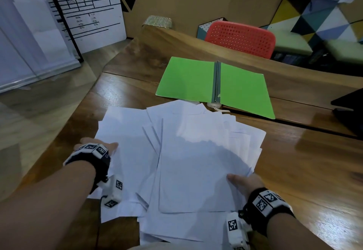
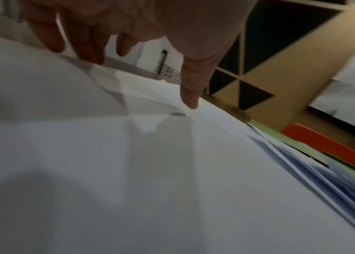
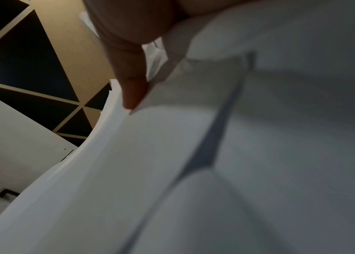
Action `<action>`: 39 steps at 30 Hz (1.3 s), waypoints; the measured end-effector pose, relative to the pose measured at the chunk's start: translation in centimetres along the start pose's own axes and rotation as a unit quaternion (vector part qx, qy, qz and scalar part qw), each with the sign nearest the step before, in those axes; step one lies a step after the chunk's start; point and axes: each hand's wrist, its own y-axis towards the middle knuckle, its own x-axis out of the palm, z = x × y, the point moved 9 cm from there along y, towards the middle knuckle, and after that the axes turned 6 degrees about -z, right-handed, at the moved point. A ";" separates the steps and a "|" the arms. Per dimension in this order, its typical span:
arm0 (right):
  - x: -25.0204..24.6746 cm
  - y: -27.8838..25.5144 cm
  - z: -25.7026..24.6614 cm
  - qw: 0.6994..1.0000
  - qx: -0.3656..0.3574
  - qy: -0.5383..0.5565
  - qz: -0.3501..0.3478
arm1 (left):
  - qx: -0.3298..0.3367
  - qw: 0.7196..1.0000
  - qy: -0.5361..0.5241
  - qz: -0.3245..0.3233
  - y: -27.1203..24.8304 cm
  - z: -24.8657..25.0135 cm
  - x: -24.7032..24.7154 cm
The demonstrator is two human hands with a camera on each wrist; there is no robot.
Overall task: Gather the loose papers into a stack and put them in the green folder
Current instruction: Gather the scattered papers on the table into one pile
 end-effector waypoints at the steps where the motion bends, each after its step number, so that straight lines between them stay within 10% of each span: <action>1: 0.0 0.1 0.0 1.000 0.000 0.000 0.002 | -0.010 1.000 -0.010 -0.009 -0.1 -0.2 0.0; 18: 0.1 0.0 -0.2 1.000 -0.008 -0.003 0.003 | 0.209 0.976 -0.036 -0.056 -5.4 5.6 -2.5; 26: 0.2 0.3 -0.1 1.000 -0.004 0.008 0.007 | 0.466 0.842 -0.266 0.052 -19.2 10.3 -16.9; 29: 0.3 0.6 -0.1 1.000 -0.016 0.010 0.002 | 0.488 0.785 -0.381 -0.034 -19.9 11.9 -17.2; 35: 0.2 0.2 -0.5 0.997 -0.002 0.079 -0.021 | 0.359 0.865 -0.292 -0.193 -14.0 14.0 -4.0; 39: 1.1 -1.0 -0.1 0.976 0.049 0.189 -0.092 | 0.252 0.945 -0.124 -0.167 -11.3 11.0 4.7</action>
